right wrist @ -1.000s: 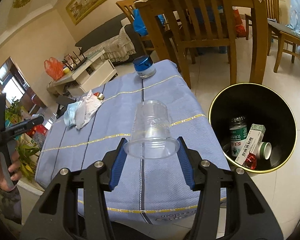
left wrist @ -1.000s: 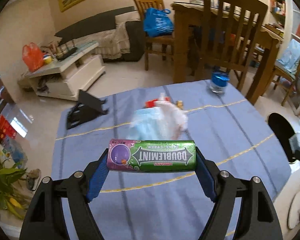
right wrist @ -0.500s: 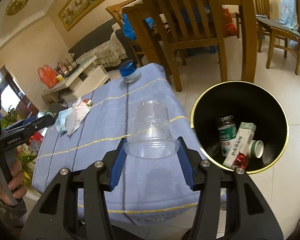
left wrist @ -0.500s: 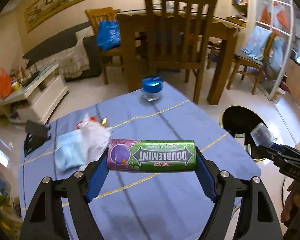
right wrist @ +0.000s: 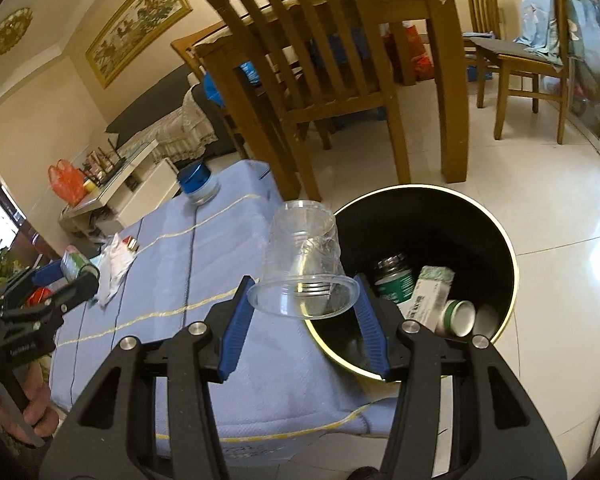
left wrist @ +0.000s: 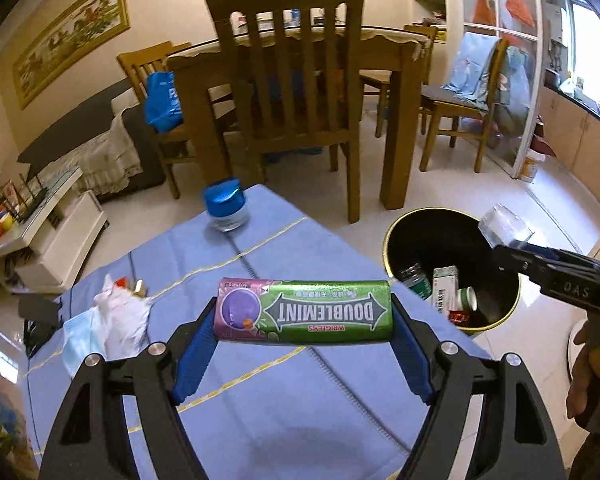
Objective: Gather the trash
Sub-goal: 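Carry the gum pack and the cup over the black bin with both tools, then open both tools to drop the cup and gum pack into the bin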
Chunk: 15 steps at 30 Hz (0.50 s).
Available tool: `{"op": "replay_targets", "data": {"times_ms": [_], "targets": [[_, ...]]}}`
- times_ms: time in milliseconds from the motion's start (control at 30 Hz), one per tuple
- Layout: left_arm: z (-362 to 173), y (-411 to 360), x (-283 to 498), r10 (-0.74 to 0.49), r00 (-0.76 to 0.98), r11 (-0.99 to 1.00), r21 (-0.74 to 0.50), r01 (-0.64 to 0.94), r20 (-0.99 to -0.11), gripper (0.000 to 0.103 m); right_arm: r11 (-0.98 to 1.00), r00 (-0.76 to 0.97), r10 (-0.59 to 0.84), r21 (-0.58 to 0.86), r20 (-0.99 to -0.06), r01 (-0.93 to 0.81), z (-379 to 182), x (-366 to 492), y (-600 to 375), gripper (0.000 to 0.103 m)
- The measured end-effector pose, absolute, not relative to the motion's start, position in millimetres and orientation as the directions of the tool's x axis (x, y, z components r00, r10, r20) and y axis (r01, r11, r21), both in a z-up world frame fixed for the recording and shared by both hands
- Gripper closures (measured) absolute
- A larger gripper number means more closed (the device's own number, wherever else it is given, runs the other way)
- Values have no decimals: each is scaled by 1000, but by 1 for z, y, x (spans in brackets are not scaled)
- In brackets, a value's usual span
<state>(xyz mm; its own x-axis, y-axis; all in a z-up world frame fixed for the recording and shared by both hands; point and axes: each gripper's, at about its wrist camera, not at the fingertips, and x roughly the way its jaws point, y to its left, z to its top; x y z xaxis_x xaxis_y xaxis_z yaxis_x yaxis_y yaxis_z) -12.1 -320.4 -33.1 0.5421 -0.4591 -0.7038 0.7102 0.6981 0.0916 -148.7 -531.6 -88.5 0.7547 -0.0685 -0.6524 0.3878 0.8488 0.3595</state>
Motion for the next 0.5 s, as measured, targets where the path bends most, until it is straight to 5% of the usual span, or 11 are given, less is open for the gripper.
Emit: {"op": "replay_targets", "data": {"times_ms": [400,467,500], "targets": [[-41,-348,-15,-460,540,678,114,727,-705,26,824,741,-142,336,-656,456,-91,-147,-571,53],[-42,-352,-14,-460,534,677,109,728,-709,26,822,722,-158,316,-674,474,-96,-144,-578,46],[-42,-355,-14,-464,531,674,106,731,-709,26,813,700,-167,305,-694,495,-101,-141,-583,33]]}}
